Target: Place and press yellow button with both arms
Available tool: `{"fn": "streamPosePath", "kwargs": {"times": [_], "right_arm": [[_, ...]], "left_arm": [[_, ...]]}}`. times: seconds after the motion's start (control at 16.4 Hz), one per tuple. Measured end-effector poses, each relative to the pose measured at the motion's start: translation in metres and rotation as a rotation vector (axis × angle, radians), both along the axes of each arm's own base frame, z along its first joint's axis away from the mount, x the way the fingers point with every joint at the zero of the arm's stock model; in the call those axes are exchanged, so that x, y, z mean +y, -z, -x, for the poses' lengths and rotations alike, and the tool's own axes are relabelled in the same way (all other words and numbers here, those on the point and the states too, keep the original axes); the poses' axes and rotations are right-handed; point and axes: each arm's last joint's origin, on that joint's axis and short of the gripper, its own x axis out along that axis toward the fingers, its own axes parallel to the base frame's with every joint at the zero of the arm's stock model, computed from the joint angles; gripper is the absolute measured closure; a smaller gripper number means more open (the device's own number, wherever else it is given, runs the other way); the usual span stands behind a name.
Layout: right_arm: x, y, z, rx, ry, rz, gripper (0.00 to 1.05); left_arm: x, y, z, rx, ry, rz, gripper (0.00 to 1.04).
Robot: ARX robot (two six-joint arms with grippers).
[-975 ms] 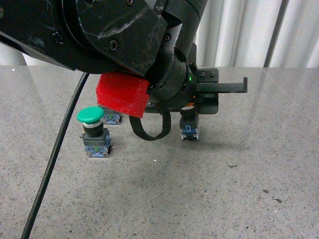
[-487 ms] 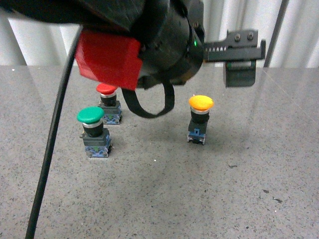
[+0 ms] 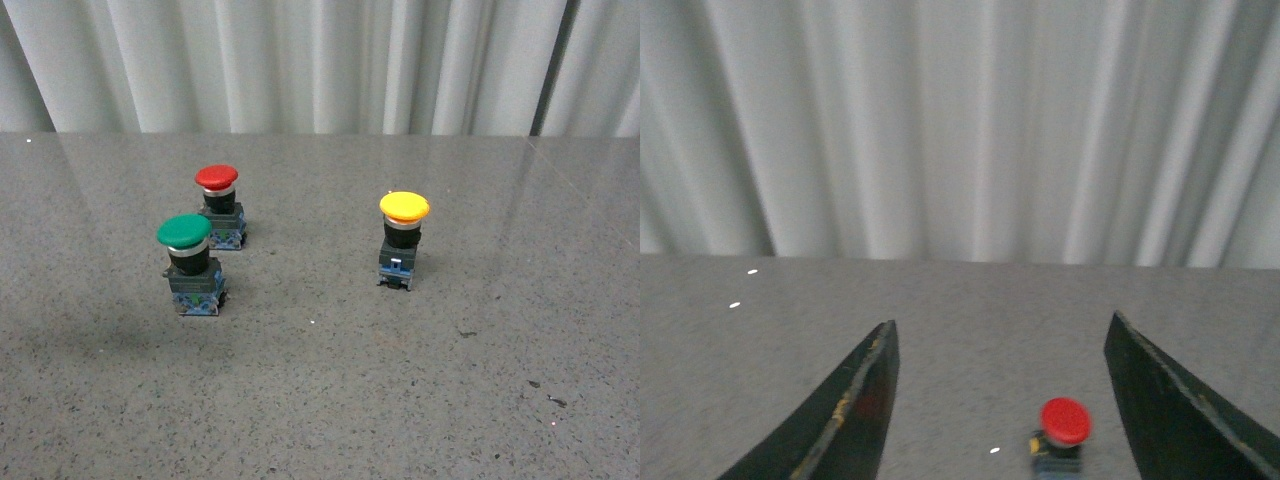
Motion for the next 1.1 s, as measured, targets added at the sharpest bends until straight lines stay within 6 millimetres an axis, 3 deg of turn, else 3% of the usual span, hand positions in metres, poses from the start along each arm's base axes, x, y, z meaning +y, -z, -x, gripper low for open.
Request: {"fn": "streamPosePath", "kwargs": {"times": [0.24, 0.55, 0.73, 1.1], "right_arm": [[0.0, 0.0, 0.0, 0.0, 0.0, 0.0, 0.07], [0.0, 0.0, 0.0, 0.0, 0.0, 0.0, 0.07], [0.0, 0.0, 0.0, -0.001, 0.0, 0.0, 0.07], [0.0, 0.0, 0.0, -0.001, 0.0, 0.0, 0.07]], "left_arm": [[0.027, 0.045, 0.032, 0.008, 0.023, 0.0, 0.81], [0.037, 0.064, 0.044, 0.017, 0.018, 0.002, 1.01], [0.04, 0.068, 0.049, 0.008, 0.016, 0.004, 1.01], [0.054, 0.096, 0.073, 0.011, 0.017, 0.004, 1.01]]}}
